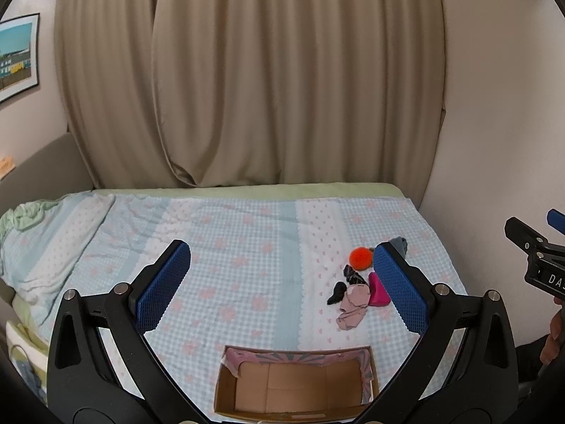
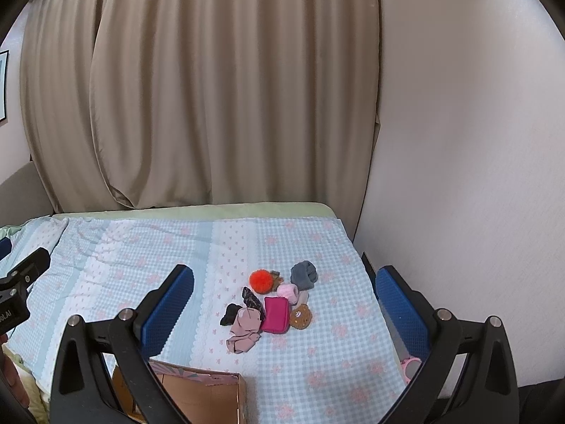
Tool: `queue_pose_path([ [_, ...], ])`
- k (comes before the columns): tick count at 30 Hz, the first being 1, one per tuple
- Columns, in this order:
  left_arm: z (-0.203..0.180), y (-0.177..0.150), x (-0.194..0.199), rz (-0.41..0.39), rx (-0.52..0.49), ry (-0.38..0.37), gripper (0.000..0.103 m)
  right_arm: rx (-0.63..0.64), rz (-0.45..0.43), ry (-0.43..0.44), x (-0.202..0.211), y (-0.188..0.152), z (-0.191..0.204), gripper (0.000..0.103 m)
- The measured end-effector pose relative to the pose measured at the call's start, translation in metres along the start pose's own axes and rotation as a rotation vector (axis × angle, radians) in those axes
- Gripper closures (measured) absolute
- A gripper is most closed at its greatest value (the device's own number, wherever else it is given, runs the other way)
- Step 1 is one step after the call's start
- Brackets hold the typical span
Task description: Organize soft objects
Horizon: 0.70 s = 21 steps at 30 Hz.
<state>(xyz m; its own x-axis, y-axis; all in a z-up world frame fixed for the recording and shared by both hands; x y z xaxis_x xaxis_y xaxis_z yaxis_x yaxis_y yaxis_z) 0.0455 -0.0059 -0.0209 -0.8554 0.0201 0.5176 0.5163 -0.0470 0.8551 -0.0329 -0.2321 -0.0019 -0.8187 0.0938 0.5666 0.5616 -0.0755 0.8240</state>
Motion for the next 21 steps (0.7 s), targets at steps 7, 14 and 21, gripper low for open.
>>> queue_pose_path([
  [7, -0.001, 0.0, 0.0, 0.0, 0.001, 0.001, 0.0, 0.0, -0.014, 0.007, -0.009, -0.003, -0.003, 0.0],
  [14, -0.003, 0.001, 0.002, -0.001, 0.003, -0.001, 0.0, 0.0, -0.017, 0.011, -0.015, -0.005, -0.006, 0.0],
  [21, -0.003, 0.002, 0.003, -0.004, 0.004, -0.002, 0.0, 0.0, -0.02, 0.01, -0.014, -0.006, -0.004, 0.0],
])
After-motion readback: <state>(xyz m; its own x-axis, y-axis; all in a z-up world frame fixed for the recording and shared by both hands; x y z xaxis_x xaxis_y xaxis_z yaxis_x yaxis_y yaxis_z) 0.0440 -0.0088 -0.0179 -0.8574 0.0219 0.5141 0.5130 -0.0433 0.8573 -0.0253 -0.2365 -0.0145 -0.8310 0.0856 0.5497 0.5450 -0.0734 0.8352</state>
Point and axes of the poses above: each gripper's, at about its wrist camera, not at the fingertips, and x roughly against the way its jaws point, z to its left, y to its top, the point moved 5 cm from there along -x, roughly the way its jaws point
